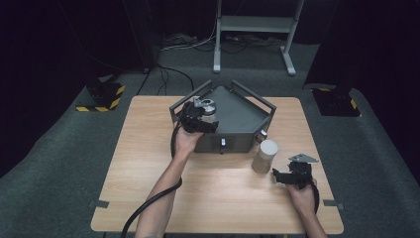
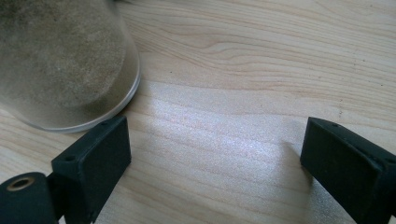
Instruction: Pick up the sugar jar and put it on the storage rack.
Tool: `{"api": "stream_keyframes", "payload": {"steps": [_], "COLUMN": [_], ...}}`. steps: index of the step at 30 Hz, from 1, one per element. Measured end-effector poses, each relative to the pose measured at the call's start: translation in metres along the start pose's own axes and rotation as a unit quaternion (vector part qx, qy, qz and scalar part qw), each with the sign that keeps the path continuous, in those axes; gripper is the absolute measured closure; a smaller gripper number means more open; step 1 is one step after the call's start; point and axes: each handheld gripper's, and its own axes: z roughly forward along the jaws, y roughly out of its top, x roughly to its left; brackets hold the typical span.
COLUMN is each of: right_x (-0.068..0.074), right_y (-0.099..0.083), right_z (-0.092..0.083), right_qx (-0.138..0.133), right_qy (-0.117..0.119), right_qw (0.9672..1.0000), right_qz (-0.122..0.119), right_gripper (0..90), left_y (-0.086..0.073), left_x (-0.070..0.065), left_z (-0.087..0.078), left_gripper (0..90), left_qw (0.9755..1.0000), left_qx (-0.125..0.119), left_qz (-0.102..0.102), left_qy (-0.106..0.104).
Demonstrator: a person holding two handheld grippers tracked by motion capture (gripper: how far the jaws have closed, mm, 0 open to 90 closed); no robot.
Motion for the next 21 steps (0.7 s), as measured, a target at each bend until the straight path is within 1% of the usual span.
{"api": "stream_keyframes", "payload": {"steps": [3, 4, 6, 9, 10, 11, 12, 15, 17, 18, 21], "right_x": [0.000, 0.000, 0.000, 0.000, 0.000, 0.000, 0.000, 0.000, 0.000, 0.000, 0.000], "right_y": [0.000, 0.000, 0.000, 0.000, 0.000, 0.000, 0.000, 0.000, 0.000, 0.000, 0.000], "right_z": [0.000, 0.000, 0.000, 0.000, 0.000, 0.000, 0.000, 0.000, 0.000, 0.000, 0.000], "right_qx": [0.000, 0.000, 0.000, 0.000, 0.000, 0.000, 0.000, 0.000, 0.000, 0.000, 0.000], "right_qy": [0.000, 0.000, 0.000, 0.000, 0.000, 0.000, 0.000, 0.000, 0.000, 0.000, 0.000], "right_qw": [1.0000, 1.0000, 1.0000, 1.0000, 1.0000, 1.0000, 1.0000, 1.0000, 1.0000, 1.0000, 1.0000], "right_qz": [0.000, 0.000, 0.000, -0.001, -0.001, -0.001, -0.001, -0.001, -0.001, -0.001, -0.001], "right_gripper": [8.1, 8.1, 8.1, 8.1, 8.0, 8.1, 8.1, 8.0, 8.0, 8.1, 8.0], "left_y": [-0.001, -0.001, -0.002, -0.003, -0.005, 0.037, 0.036, 0.034, 0.032, -0.012, -0.014], "left_x": [0.001, 0.002, 0.003, 0.003, 0.003, 0.021, 0.021, 0.021, 0.022, 0.005, 0.006], "left_z": [-0.004, -0.005, -0.008, -0.014, -0.016, -0.030, -0.032, -0.037, -0.041, -0.031, -0.037], "left_gripper": [12.6, 12.6, 12.6, 12.6, 12.6, 12.7, 12.7, 12.7, 12.6, 12.6, 12.6], "left_qw": [1.0000, 1.0000, 1.0000, 1.0000, 1.0000, 0.9809, 0.9813, 0.9807, 0.9808, 0.9998, 0.9998], "left_qx": [-0.002, 0.000, -0.002, -0.005, -0.008, 0.114, 0.112, 0.111, 0.110, -0.011, -0.011], "left_qz": [-0.004, -0.001, -0.003, 0.001, -0.002, 0.157, 0.156, 0.160, 0.160, -0.001, 0.002], "left_qy": [-0.001, -0.001, -0.003, -0.004, -0.005, -0.010, -0.012, -0.015, -0.017, -0.015, -0.019]}}
